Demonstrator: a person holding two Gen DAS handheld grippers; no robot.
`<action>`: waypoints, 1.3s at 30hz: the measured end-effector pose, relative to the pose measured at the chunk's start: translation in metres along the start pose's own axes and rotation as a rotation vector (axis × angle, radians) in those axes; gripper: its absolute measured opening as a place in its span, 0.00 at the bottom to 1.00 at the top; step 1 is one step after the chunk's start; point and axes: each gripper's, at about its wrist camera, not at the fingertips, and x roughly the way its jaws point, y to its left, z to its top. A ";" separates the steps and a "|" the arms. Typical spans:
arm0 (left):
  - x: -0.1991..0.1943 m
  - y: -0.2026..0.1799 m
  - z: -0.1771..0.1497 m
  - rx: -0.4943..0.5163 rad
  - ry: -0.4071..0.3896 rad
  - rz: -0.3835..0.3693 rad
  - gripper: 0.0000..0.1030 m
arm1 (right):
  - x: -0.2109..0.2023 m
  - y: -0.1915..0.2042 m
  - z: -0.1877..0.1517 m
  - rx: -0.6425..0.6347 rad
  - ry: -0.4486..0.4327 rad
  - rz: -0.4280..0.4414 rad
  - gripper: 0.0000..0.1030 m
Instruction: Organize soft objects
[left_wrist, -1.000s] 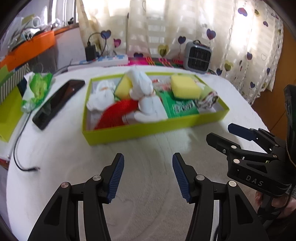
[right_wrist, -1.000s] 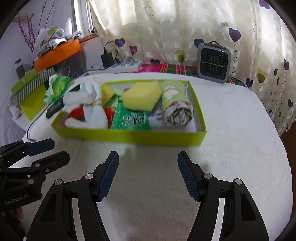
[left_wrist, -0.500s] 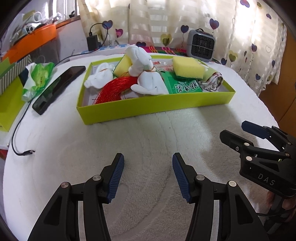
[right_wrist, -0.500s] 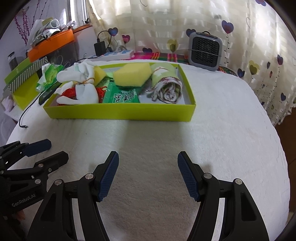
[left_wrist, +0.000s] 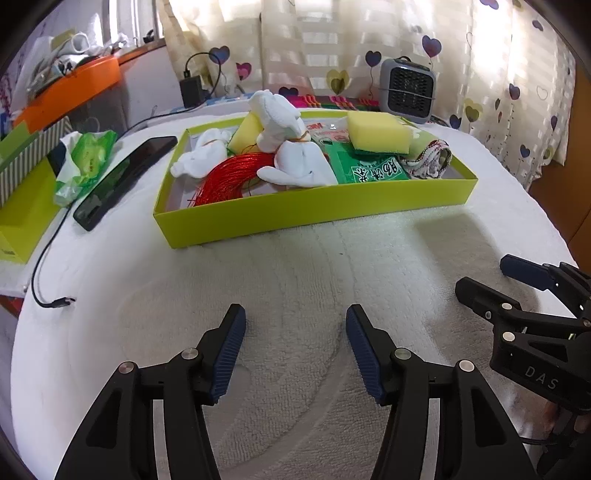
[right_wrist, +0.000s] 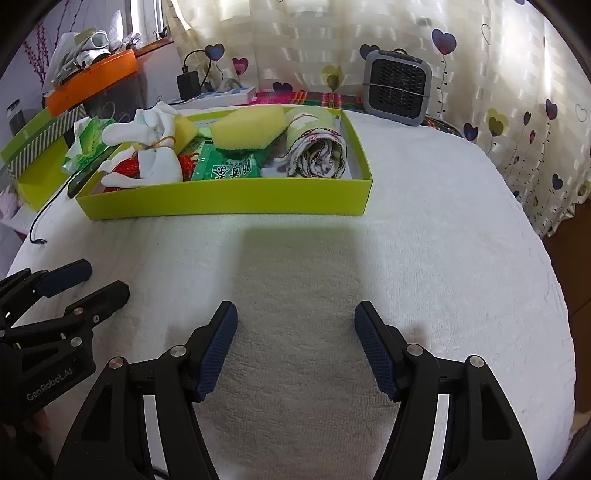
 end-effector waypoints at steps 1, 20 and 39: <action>0.000 0.000 0.000 -0.002 0.000 0.001 0.55 | 0.000 0.000 0.000 -0.001 0.001 -0.001 0.65; 0.001 0.001 0.001 -0.012 -0.003 0.007 0.56 | 0.001 0.002 -0.001 -0.011 0.005 -0.010 0.69; 0.001 0.000 0.001 -0.012 -0.003 0.008 0.56 | 0.002 0.002 -0.001 -0.012 0.005 -0.010 0.70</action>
